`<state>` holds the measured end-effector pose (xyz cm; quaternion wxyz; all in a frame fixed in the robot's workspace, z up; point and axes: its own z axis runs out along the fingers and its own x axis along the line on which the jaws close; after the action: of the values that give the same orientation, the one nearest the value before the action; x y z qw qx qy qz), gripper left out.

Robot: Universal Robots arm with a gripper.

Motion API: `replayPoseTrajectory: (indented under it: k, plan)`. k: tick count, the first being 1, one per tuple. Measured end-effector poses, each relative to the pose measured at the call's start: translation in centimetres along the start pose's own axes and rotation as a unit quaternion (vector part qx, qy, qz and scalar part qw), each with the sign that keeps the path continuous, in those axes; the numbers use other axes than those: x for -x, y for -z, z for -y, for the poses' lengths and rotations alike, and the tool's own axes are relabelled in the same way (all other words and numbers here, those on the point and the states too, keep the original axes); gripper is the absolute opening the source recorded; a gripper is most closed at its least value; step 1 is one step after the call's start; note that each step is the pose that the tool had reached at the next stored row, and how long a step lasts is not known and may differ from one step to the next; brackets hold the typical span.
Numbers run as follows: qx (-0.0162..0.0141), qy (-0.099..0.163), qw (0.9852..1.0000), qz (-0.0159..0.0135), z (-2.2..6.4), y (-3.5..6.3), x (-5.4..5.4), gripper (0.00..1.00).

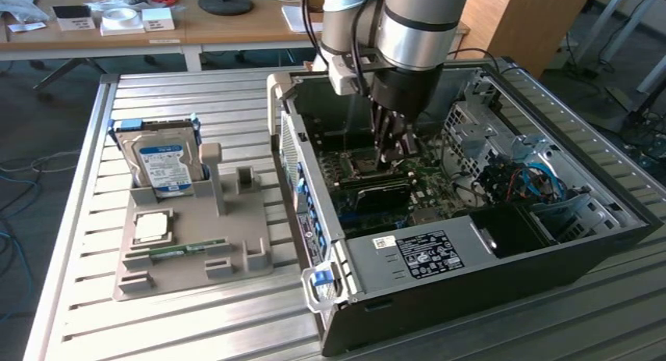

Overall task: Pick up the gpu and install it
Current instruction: 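Press down on the gpu until it lock into place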

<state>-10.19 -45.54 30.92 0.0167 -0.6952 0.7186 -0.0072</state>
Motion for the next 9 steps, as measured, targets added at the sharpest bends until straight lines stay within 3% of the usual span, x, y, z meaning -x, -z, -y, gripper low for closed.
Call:
replayPoseTrajectory:
  k: [9]
  plan:
    - [0.0001, -0.001, 1.0000, -0.0001, -0.06, -1.51, 0.3, 0.11]
